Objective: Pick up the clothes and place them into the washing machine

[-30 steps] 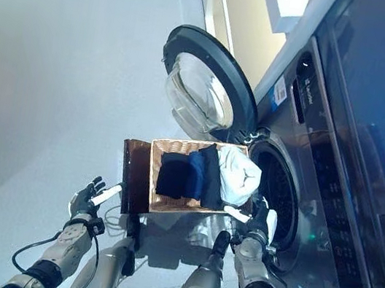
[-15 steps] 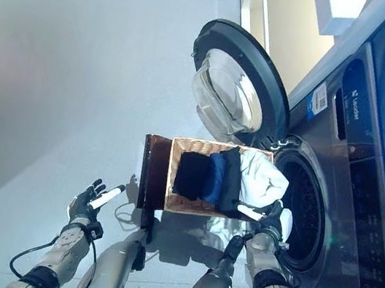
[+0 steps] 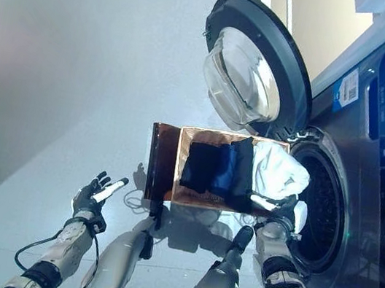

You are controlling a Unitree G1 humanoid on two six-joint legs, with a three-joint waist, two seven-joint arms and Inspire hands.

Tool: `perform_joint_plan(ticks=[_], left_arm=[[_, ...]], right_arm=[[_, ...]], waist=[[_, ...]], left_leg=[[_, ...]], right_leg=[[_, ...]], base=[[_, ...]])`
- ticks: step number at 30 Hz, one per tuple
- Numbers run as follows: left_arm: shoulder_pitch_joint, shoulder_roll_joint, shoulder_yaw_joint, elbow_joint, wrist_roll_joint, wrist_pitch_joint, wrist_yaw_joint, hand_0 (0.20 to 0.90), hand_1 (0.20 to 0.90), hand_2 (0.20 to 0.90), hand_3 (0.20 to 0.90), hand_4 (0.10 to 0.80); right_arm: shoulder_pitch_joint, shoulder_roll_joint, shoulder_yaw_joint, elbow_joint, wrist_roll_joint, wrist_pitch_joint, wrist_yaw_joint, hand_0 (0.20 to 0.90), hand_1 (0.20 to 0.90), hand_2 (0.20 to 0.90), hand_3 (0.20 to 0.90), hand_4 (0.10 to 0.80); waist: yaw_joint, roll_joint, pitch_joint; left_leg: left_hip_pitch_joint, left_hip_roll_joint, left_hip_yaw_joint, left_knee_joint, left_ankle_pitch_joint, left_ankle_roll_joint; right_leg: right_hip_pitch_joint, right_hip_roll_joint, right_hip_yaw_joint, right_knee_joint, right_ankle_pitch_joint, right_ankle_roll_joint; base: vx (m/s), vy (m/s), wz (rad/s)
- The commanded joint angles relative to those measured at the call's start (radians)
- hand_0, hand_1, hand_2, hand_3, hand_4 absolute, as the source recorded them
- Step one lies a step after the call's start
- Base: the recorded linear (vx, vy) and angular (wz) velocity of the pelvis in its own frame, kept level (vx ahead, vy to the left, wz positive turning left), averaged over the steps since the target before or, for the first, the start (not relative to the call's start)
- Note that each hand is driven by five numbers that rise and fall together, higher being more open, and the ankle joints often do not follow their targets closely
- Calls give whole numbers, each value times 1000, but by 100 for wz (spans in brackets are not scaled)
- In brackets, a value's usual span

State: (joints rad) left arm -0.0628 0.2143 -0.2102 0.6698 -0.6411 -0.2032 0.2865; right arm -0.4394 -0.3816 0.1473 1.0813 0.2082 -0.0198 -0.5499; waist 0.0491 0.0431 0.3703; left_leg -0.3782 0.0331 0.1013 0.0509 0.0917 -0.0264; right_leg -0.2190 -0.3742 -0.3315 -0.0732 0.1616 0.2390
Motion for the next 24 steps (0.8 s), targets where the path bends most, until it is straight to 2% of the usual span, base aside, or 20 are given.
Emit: perform_joint_plan(ticks=[1,11,18,24], left_arm=[[27,67,11,-72,-6,-62,15,900,900,900,900,800],[0,65,-8,-89,16,-62,39,900,900,900,900,800],[-5,77,-16,-118,12,-68,46,900,900,900,900,800],[7,103,-26,-161,2,-75,35,900,900,900,900,800]], right_arm=[[-80,-59,1,-15,-11,-27,-68,900,900,900,900,800],[-72,-22,5,-15,-54,2,-134,900,900,900,900,800],[-151,-45,12,60,-92,43,-177,900,900,900,900,800],[-285,-88,45,152,-104,57,-153,900,900,900,900,800]], waist=[[35,-24,-21],[25,-36,-24],[34,-23,-18],[55,9,5]], left_leg=[[-37,34,-20,164,-104,-72],[-19,40,-13,185,-127,-71],[-28,34,-14,186,-122,-73],[-50,27,-8,166,-102,-71]], right_leg=[[-48,-69,64,95,97,15],[-25,-71,68,94,99,15],[-34,-73,68,93,99,14],[-83,-73,84,109,85,8]], base=[[0,0,0],[0,0,0],[-13,6,-1],[-37,22,0]])
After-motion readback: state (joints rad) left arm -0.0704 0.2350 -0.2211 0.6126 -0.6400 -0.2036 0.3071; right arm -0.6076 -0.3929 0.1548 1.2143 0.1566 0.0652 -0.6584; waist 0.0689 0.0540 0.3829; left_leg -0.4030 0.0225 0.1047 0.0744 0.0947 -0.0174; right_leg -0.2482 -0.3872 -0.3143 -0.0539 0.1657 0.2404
